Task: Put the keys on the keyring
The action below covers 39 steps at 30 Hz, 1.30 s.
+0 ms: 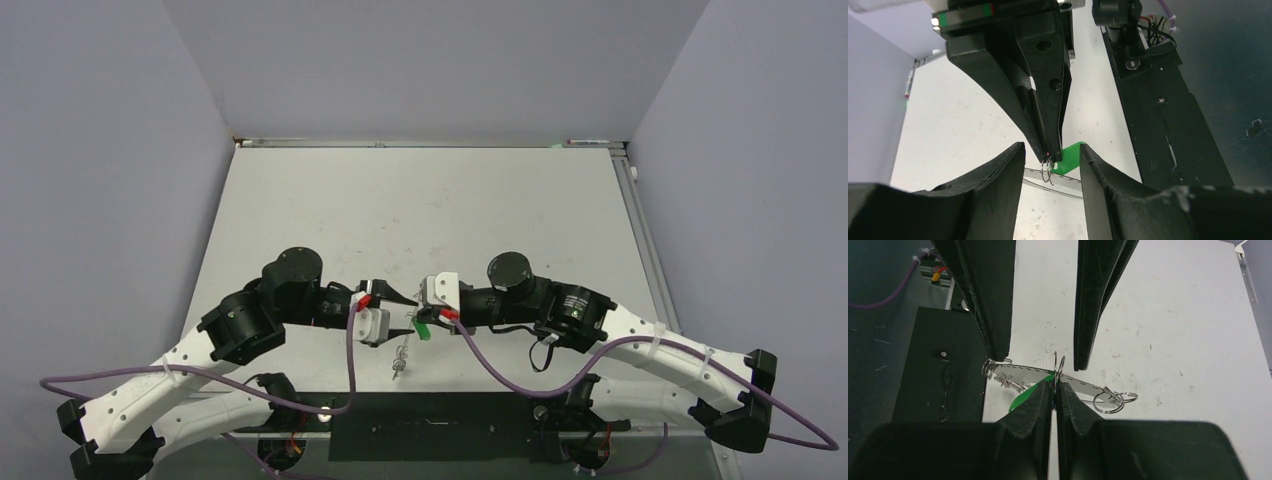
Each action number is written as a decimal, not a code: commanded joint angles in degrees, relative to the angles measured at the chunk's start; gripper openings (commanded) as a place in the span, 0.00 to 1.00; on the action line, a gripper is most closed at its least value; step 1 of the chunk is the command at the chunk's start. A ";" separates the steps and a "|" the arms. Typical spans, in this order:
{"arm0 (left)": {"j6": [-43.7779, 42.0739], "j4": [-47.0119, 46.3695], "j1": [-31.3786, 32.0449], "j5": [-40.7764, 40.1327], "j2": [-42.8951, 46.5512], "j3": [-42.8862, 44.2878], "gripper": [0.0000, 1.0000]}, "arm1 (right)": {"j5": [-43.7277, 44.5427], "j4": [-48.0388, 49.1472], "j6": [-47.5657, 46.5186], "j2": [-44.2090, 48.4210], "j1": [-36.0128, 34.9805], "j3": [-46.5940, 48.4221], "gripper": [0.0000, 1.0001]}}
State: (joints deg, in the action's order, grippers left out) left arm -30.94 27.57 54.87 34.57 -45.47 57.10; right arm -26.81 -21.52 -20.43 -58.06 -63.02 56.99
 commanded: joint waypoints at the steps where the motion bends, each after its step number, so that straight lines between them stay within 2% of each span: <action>1: -2.06 3.09 1.06 -1.68 -0.87 2.24 0.41 | -2.11 3.11 -0.78 1.92 -0.68 1.00 0.05; 12: -2.81 0.99 1.21 -3.35 -2.50 0.39 0.33 | -3.45 4.94 -0.33 4.92 -1.04 -0.37 0.05; 19: -2.81 0.11 1.42 -2.10 -3.89 0.44 0.24 | -3.54 5.11 -0.25 5.26 -1.31 -0.54 0.05; 21: -2.83 0.11 1.38 -1.84 -4.01 0.62 0.18 | -3.32 5.10 -0.14 5.09 -1.39 -0.63 0.05; 26: -2.99 -0.21 1.48 -1.11 -3.92 0.00 0.11 | -2.93 5.34 -0.06 4.89 -1.49 -0.83 0.05; 28: -3.17 -0.62 1.67 -0.72 -3.92 -0.43 0.00 | -2.84 5.48 -0.14 4.95 -1.50 -0.93 0.05; 29: -3.14 -0.88 1.67 -0.61 -3.80 -0.68 0.00 | -2.74 5.74 -0.14 5.07 -1.50 -1.02 0.05; 32: -0.78 -5.33 1.47 -1.82 -2.35 -2.20 0.00 | -1.54 7.35 0.30 6.16 -1.53 -1.90 0.05; 39: 12.11 -24.23 -2.87 -1.26 4.92 -12.17 0.00 | 3.83 15.44 2.40 10.70 -1.49 -6.87 0.05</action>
State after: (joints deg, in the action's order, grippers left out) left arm -26.89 17.21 54.63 32.64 -44.05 48.36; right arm -25.76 -15.92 -19.81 -50.96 -63.92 51.57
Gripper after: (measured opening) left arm 0.007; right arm 0.069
